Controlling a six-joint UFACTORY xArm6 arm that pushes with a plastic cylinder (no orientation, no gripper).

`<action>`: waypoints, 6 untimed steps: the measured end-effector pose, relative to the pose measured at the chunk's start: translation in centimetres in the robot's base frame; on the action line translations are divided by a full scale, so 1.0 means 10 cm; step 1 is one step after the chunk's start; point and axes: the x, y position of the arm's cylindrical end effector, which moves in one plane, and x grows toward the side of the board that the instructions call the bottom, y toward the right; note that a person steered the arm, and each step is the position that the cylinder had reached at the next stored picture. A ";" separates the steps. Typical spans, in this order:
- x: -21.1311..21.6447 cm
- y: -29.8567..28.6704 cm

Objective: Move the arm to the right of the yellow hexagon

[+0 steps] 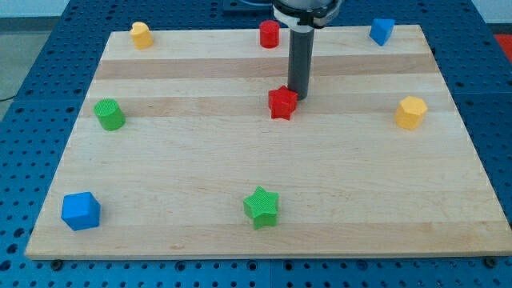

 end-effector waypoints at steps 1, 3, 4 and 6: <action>-0.35 0.63; -0.38 2.59; 0.30 2.71; 0.68 2.31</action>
